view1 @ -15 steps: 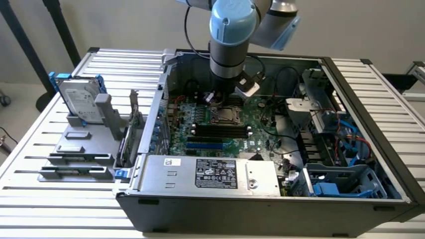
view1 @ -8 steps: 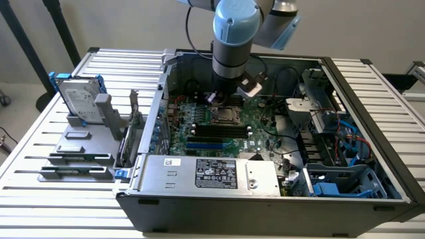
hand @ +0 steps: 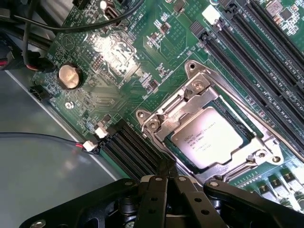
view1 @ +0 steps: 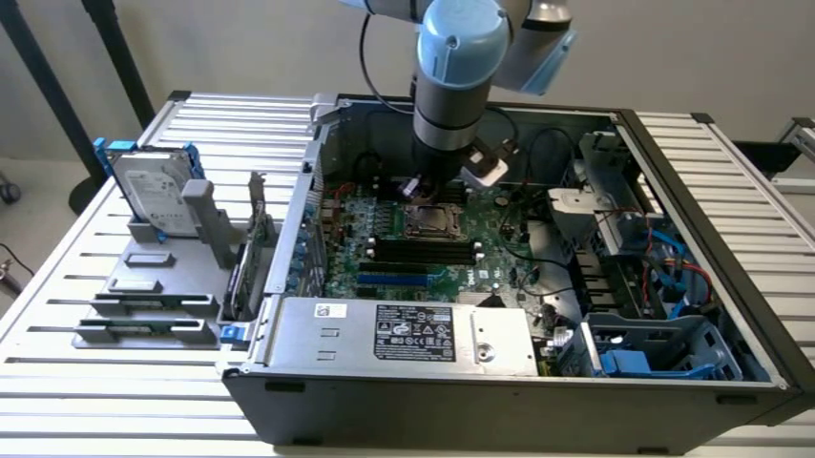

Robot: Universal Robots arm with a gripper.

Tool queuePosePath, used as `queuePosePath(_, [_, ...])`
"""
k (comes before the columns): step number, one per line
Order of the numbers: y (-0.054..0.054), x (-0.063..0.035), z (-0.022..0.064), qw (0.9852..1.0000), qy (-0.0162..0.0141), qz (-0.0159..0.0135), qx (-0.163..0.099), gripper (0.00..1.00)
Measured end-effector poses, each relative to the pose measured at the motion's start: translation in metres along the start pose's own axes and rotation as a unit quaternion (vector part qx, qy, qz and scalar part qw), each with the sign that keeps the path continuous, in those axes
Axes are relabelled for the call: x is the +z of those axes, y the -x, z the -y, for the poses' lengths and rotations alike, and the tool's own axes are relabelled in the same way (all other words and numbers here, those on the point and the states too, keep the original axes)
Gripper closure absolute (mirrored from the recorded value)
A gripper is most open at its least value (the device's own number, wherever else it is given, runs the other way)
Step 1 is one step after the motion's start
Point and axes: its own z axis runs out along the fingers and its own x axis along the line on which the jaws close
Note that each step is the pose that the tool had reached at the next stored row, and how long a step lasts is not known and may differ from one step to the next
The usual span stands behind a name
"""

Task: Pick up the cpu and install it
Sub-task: 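Install the first cpu locking lever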

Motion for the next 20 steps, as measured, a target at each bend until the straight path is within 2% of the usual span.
queuePosePath(18, [-0.009,-0.0006,-0.0122,1.0,-0.0055,0.0054,0.003,0.89])
queuePosePath(20, [-0.009,-0.0007,-0.0133,1.0,-0.007,0.0052,0.003,0.89])
